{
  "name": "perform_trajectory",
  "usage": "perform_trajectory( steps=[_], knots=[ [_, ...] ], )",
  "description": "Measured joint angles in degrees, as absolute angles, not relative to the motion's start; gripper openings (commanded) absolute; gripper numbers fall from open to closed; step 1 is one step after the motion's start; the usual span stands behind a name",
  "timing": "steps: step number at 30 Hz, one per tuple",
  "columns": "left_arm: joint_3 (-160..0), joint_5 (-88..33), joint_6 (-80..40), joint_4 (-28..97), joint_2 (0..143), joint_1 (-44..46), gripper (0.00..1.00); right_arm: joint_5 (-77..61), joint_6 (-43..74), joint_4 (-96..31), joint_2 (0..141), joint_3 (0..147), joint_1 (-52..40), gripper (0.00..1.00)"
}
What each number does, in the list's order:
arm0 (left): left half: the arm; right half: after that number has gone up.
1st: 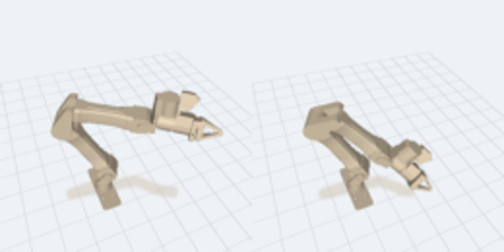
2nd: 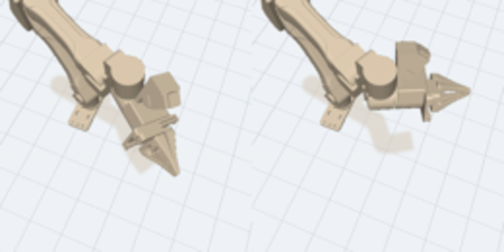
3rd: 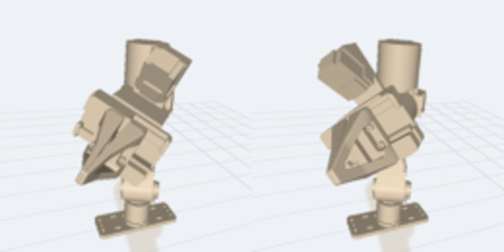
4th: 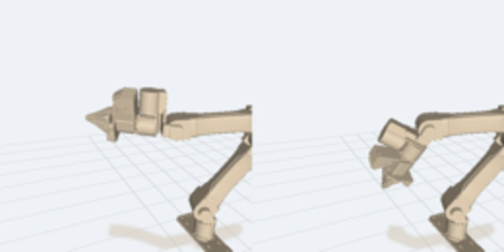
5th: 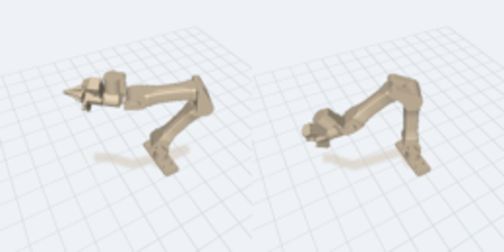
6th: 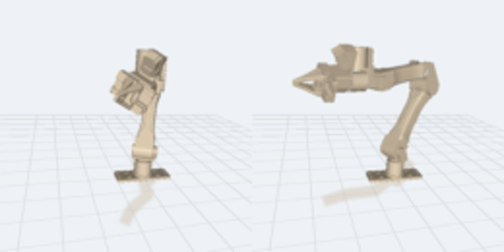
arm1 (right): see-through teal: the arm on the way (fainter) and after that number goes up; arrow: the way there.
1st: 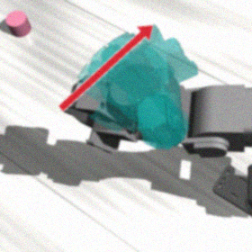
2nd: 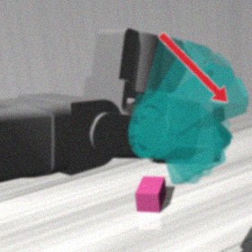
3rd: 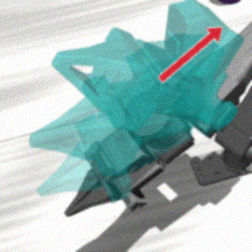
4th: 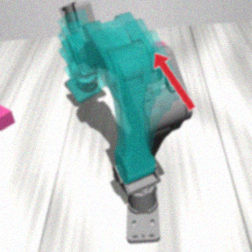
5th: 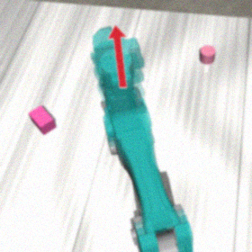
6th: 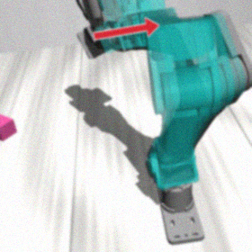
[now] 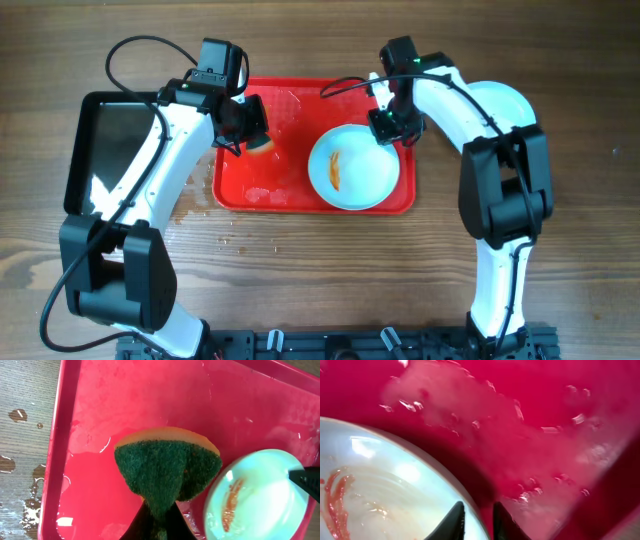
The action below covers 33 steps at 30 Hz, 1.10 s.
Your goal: Clean dirty plates on tray and stack at the side
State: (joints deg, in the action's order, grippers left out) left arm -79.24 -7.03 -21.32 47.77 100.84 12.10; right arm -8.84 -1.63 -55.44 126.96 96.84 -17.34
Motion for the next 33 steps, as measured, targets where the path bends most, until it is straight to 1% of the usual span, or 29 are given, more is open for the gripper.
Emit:
perform_trajectory(
  steps=[2, 4, 5, 7, 8, 9, 11, 13, 16, 17, 18, 19, 22, 26, 29, 33],
  knots=[
    [-79.2, -7.0, -21.3, 47.8, 100.8, 12.1, 0.04, -9.9, 1.4, -51.9, 127.0, 96.8, -19.5, 0.04],
    [-79.2, -7.0, -21.3, 47.8, 100.8, 12.1, 0.04, -10.9, 6.2, -47.2, 127.0, 96.8, -22.5, 0.06],
    [-79.2, -7.0, -21.3, 47.8, 100.8, 12.1, 0.04, -11.4, 10.7, -44.2, 127.0, 96.8, -24.6, 0.19],
    [-79.2, -7.2, -21.3, 47.9, 100.8, 12.1, 0.04, -12.2, 15.3, -41.3, 127.0, 96.8, -25.9, 0.41],
    [-79.2, -7.2, -21.3, 47.9, 100.8, 12.1, 0.04, -13.0, 16.9, -40.6, 127.0, 96.8, -26.2, 0.47],
    [-79.2, -7.2, -21.3, 47.9, 100.8, 12.1, 0.04, -13.6, 18.2, -40.6, 127.0, 96.8, -26.2, 0.5],
    [-79.2, -7.2, -21.3, 47.9, 100.8, 12.1, 0.04, -13.9, 18.1, -44.1, 127.0, 97.8, -25.8, 0.52],
    [-79.2, -7.2, -21.3, 47.9, 100.8, 12.1, 0.04, -14.2, 18.2, -49.8, 127.0, 100.9, -25.1, 0.52],
    [-79.2, -7.2, -21.3, 47.8, 100.8, 12.1, 0.04, -18.6, 18.7, -57.8, 127.0, 104.5, -24.1, 0.45],
    [-79.2, -7.2, -21.3, 47.8, 100.8, 12.1, 0.04, -19.1, 19.8, -58.8, 127.0, 104.5, -24.3, 0.38],
    [-79.2, -7.2, -21.3, 47.8, 100.8, 12.1, 0.04, -18.9, 21.7, -58.7, 127.0, 104.0, -24.8, 0.33],
    [-79.2, -7.2, -21.3, 47.9, 100.8, 12.1, 0.04, -17.8, 24.1, -57.8, 127.0, 103.3, -25.6, 0.31],
    [-79.2, -7.2, -21.3, 48.3, 100.8, 12.1, 0.04, -14.6, 33.8, -55.7, 127.0, 99.5, -29.6, 0.32],
    [-79.2, -7.2, -21.3, 48.5, 100.8, 12.1, 0.04, -13.0, 43.6, -52.0, 127.0, 97.6, -32.0, 0.32],
    [-79.2, -7.2, -21.3, 48.7, 100.8, 12.1, 0.04, -12.1, 48.2, -51.8, 127.0, 97.6, -32.0, 0.32],
    [-79.2, -7.2, -21.3, 48.7, 100.8, 12.1, 0.04, -11.0, 51.2, -51.8, 127.0, 97.5, -32.0, 0.31]
  ],
)
